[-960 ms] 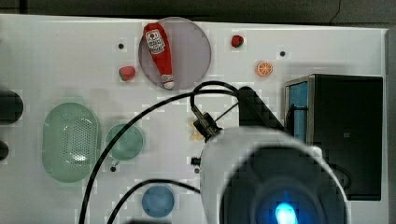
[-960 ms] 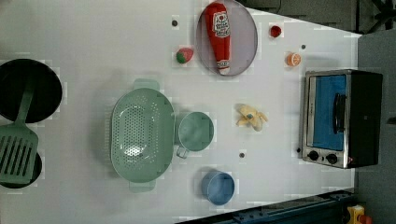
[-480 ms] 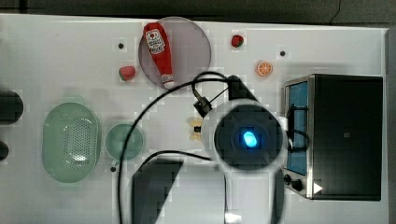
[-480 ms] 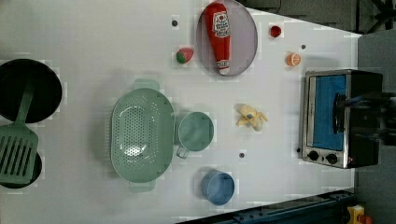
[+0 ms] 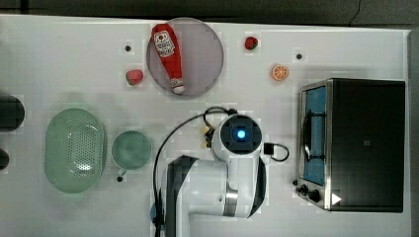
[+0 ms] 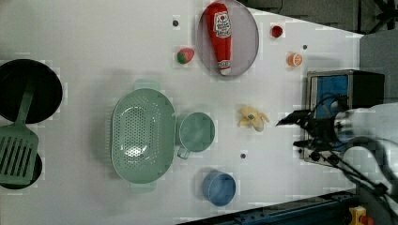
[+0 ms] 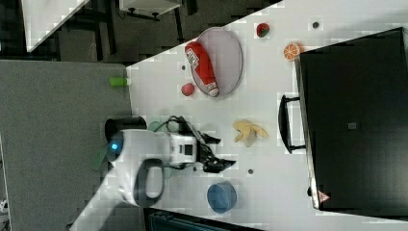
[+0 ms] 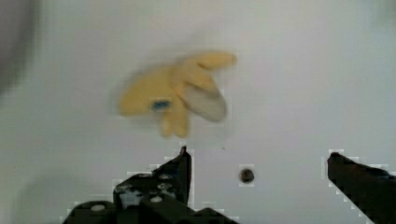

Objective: Pick Banana and place it in mug.

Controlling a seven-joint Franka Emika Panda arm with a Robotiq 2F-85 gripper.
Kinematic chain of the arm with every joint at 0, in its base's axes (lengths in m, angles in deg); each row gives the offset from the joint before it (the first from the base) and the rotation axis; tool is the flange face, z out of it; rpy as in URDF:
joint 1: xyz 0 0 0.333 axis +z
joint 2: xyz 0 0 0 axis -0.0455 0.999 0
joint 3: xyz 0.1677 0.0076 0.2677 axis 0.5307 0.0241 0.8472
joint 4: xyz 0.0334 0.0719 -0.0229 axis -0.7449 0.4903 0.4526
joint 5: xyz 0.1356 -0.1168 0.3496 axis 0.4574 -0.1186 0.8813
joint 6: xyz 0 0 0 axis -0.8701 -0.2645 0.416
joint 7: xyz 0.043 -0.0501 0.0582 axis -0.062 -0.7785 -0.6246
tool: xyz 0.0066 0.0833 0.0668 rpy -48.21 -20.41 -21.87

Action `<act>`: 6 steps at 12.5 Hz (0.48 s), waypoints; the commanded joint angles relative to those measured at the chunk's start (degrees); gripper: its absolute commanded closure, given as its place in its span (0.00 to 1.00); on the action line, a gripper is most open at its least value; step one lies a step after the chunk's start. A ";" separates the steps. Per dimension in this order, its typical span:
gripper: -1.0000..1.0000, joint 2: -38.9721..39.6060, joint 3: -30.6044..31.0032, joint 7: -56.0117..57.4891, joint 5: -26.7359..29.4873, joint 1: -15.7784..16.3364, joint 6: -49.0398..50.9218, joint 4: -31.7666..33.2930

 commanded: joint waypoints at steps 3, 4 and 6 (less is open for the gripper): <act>0.00 5.83 0.38 1.66 -0.87 -0.13 -13.39 0.34; 0.00 8.19 0.39 1.66 -0.87 -0.12 -16.19 0.15; 0.00 12.18 0.69 1.66 -0.87 -0.08 -20.34 0.42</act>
